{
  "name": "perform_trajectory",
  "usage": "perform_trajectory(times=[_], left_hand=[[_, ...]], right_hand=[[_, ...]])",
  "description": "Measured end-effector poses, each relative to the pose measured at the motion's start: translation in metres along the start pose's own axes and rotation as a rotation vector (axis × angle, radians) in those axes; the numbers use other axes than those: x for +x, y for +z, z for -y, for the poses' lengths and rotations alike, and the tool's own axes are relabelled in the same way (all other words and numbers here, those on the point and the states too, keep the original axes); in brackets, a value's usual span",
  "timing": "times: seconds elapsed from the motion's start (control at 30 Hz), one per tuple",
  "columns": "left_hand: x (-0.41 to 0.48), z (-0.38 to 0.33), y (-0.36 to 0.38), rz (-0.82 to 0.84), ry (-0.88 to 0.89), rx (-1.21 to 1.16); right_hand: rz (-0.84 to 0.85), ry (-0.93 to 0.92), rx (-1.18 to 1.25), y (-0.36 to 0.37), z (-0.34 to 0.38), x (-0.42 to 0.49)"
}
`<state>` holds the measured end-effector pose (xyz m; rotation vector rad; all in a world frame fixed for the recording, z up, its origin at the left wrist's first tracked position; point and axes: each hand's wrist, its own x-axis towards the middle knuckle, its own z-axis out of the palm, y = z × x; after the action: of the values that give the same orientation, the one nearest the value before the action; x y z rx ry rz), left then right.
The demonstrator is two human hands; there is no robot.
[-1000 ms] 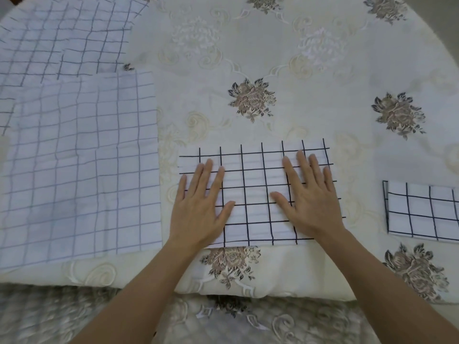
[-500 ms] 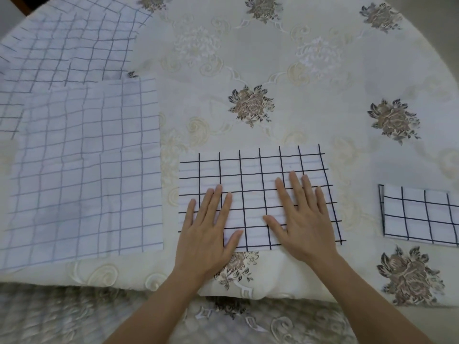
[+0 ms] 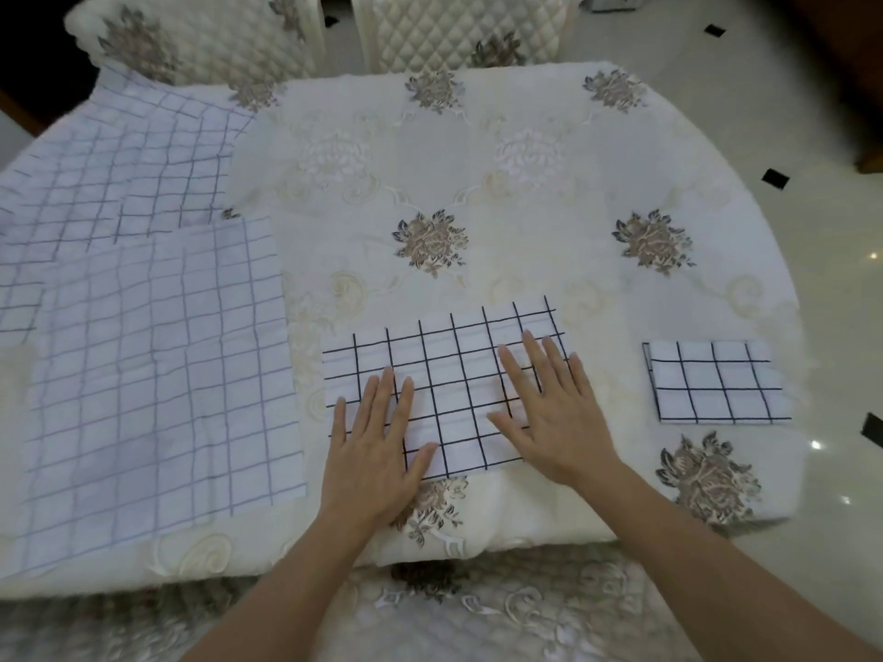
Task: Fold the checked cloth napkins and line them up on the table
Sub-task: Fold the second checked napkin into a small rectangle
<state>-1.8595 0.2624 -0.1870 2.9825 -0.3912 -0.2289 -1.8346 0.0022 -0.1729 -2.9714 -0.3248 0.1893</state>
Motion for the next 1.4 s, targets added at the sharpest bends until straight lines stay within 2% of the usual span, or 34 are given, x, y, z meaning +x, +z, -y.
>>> perform_trajectory(times=[0.13,0.27,0.43,0.63,0.83,0.97,1.17,1.3,1.4], left_hand=[[0.036,-0.015,-0.025,-0.016,0.114,-0.026],[0.097,-0.053,-0.043,-0.054,0.478,0.021],[0.170,-0.098,-0.049,-0.010,0.944,0.065],[0.214,-0.129,-0.038,0.127,1.237,0.129],[0.233,-0.137,-0.037,0.155,1.340,0.154],[0.236,-0.142,-0.039,0.204,1.330,0.194],[0.238,-0.146,-0.038,0.259,1.313,0.147],[0.239,-0.148,-0.039,0.270,1.308,0.130],[0.242,-0.152,-0.040,0.274,1.292,0.109]], right_hand=[[-0.161,0.146,0.036,-0.019,-0.019,-0.012],[-0.309,0.262,0.022,-0.024,-0.037,-0.017],[-0.330,0.329,0.051,-0.018,-0.037,-0.019],[-0.287,0.440,0.079,0.001,-0.039,-0.018],[-0.297,0.521,0.081,0.007,-0.039,-0.008],[-0.282,0.590,0.187,0.005,-0.038,-0.002],[-0.161,0.668,0.331,-0.001,-0.042,0.007],[-0.099,0.663,0.356,-0.008,-0.045,0.011],[-0.114,0.640,0.401,-0.009,-0.048,0.011]])
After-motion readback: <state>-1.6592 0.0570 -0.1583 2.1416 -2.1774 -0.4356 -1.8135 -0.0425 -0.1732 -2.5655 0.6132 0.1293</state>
